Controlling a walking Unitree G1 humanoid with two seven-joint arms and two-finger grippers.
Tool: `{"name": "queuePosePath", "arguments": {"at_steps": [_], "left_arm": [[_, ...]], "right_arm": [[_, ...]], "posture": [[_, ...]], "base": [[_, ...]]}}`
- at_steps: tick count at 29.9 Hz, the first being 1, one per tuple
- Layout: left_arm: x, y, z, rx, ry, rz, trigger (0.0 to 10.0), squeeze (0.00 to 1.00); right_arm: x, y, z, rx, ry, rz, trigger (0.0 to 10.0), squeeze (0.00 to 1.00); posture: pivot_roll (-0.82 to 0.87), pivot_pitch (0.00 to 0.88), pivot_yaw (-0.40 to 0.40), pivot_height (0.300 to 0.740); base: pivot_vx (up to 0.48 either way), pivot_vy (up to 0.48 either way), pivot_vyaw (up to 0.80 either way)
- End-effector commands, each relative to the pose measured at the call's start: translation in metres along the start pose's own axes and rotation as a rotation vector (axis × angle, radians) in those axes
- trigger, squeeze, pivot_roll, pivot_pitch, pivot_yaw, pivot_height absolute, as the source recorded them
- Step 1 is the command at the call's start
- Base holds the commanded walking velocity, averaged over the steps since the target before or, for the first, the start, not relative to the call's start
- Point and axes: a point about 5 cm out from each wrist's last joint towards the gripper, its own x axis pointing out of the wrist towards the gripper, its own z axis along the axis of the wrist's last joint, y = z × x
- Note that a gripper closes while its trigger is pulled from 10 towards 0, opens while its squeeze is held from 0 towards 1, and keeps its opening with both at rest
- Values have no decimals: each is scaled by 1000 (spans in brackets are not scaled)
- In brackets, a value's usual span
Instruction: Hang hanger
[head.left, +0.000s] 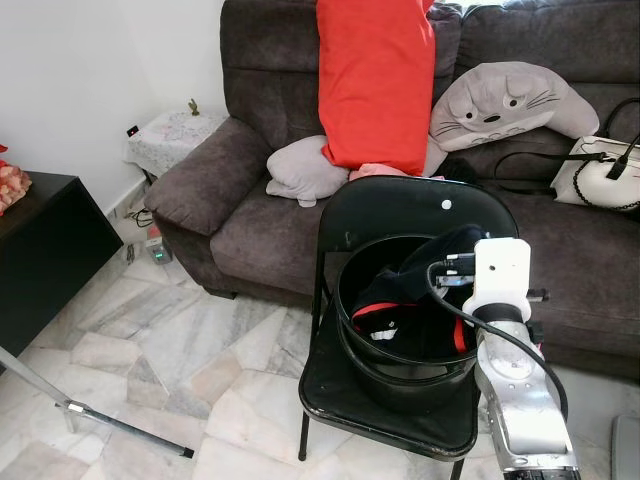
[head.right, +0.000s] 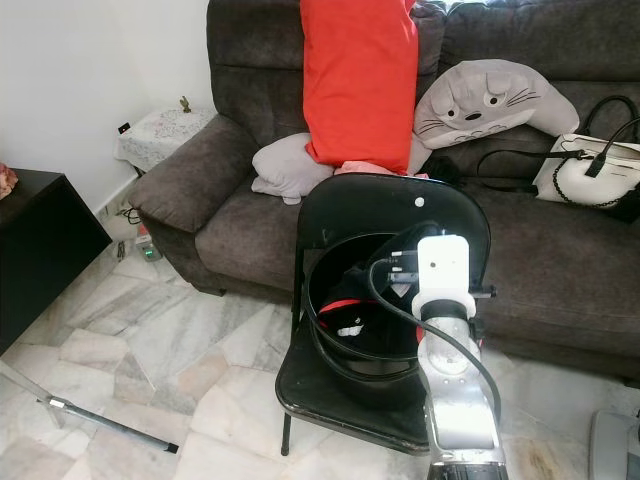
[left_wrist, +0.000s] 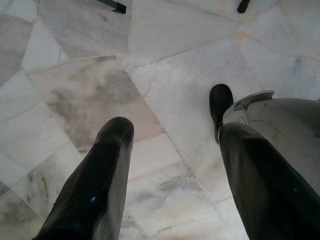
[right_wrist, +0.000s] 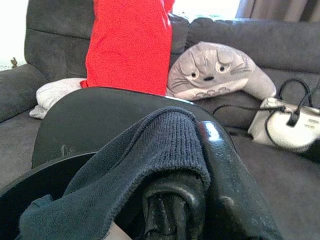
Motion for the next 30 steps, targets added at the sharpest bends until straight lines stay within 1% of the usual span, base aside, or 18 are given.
{"name": "queuePosePath", "arguments": {"at_steps": [1, 4, 5, 11, 13, 14, 17, 23, 26, 30], "left_arm": [[-2, 8, -6, 8, 35, 20, 10000, 0], [-2, 7, -5, 6, 34, 22, 10000, 0], [-2, 7, -4, 7, 34, 23, 10000, 0], [-2, 9, -4, 6, 32, 36, 10000, 0], [-2, 9, -4, 2, 32, 40, 10000, 0], [-2, 9, -5, -3, 32, 46, 10000, 0], [-3, 10, -7, -29, 32, 61, 10000, 0], [0, 4, -3, -42, 24, 67, 10000, 0], [1, 1, 1, -40, 20, 69, 10000, 0], [2, 0, 3, -38, 16, 71, 10000, 0]], "right_arm": [[0, 3, -3, 23, 29, 3, 0, 0], [1, 4, 1, 44, 14, 4, 0, 0], [2, 6, 3, 46, 12, 20, 10000, 0], [4, 15, 9, 39, -6, 55, 10000, 0], [4, 16, 11, 52, -17, 52, 10000, 0], [3, 17, 13, 76, -30, 49, 10000, 0], [4, 19, 14, 58, -27, 57, 10000, 0], [5, 18, 23, 5, -96, 57, 10000, 0], [5, 19, 24, -52, -117, 62, 10000, 0], [5, 21, 24, -48, -118, 65, 10000, 0]], "posture": [[-59, 78, 137, 740], [-59, 78, 137, 740], [-59, 78, 138, 740], [-54, 80, 138, 740], [-53, 80, 138, 740], [-50, 81, 136, 740], [-52, 83, 134, 740], [-49, 82, 134, 740], [-50, 80, 135, 740], [-46, 73, 133, 740]], "base": [[0, 0, 0], [0, 0, 0], [0, 0, 0], [0, 0, 0], [0, 0, 0], [0, 0, 0], [0, 0, 0], [0, 0, 727], [0, 0, 794], [0, 0, 794]]}}
